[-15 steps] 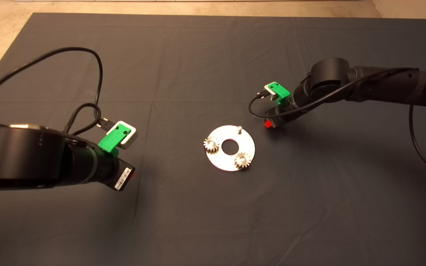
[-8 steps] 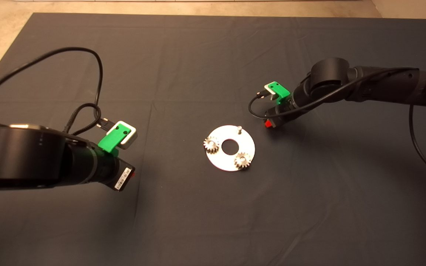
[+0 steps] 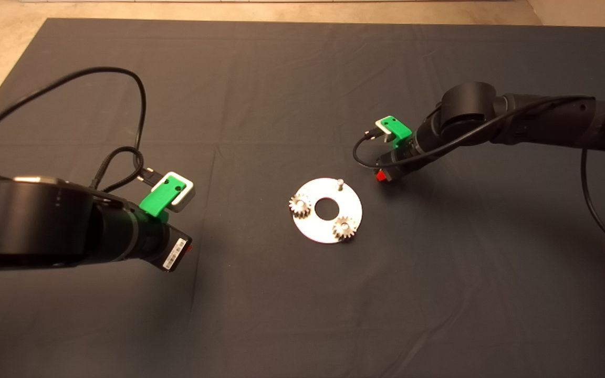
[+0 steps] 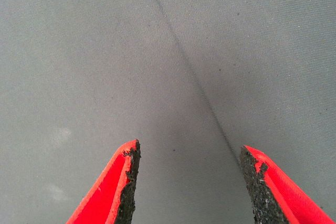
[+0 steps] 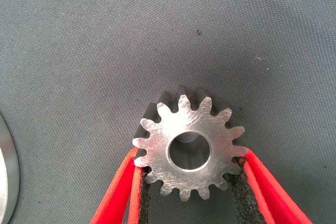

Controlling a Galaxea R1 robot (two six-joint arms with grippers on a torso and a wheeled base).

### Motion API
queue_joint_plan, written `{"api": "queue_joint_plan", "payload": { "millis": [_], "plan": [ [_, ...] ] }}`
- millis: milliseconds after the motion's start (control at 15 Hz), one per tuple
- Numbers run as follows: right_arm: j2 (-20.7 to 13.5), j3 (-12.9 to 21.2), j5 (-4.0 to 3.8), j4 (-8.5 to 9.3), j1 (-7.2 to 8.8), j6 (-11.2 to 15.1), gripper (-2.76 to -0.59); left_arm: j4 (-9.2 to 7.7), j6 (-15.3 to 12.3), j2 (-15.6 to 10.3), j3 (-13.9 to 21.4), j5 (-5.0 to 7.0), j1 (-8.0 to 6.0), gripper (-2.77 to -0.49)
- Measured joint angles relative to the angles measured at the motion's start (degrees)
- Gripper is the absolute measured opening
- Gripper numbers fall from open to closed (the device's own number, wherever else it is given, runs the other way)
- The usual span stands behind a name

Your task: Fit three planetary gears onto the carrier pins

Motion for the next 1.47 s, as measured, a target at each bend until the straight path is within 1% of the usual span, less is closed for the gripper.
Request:
{"api": "queue_joint_plan", "payload": {
  "millis": [267, 400, 667, 733, 867, 1000, 1200, 1333, 1400, 1467],
  "plan": [
    [0.02, 0.02, -0.02, 0.0, 0.0, -0.87, -2.5, 0.0, 0.0, 0.0, 0.0, 0.0, 0.0, -1.95],
    [0.28, 0.02, -0.11, 0.0, 0.09, -0.88, -2.5, 0.0, 0.0, 0.0, 0.0, 0.0, 0.0, -1.95],
    [0.66, 0.05, 0.06, 0.0, 0.34, -0.89, -2.5, 0.0, 0.0, 0.0, 0.0, 0.0, 0.0, -1.95],
    [0.61, 0.39, -0.14, 0.0, 0.64, -0.9, -2.51, 0.01, 0.0, 0.0, -0.02, 0.0, 0.0, -1.95],
    [0.57, 2.22, -0.29, 0.0, 2.0, -0.93, -2.51, 0.01, 0.0, 0.0, -0.02, 0.0, 0.0, -1.95],
    [0.48, 4.97, -0.15, 0.02, 3.2, -0.93, -2.51, 0.0, 0.02, 0.0, -0.05, 0.02, 0.0, -1.95],
    [0.44, 9.5, -0.57, 0.23, 5.36, -0.83, -2.52, 0.01, 0.05, 0.0, -0.05, 0.0, 0.0, -1.95],
    [0.65, 12.04, -0.74, 1.55, 6.9, -0.71, -2.52, 0.0, 0.05, 0.0, -0.05, 0.02, 0.0, -1.95],
    [0.66, 12.72, -0.82, 1.95, 7.08, -0.68, -2.52, 0.0, 0.05, 0.0, -0.05, -0.01, 0.0, -1.95],
    [0.65, 13.07, -1.06, 2.21, 7.08, -0.68, -2.52, 0.0, 0.05, 0.0, -0.05, 0.02, 0.0, -1.95]
  ]
}}
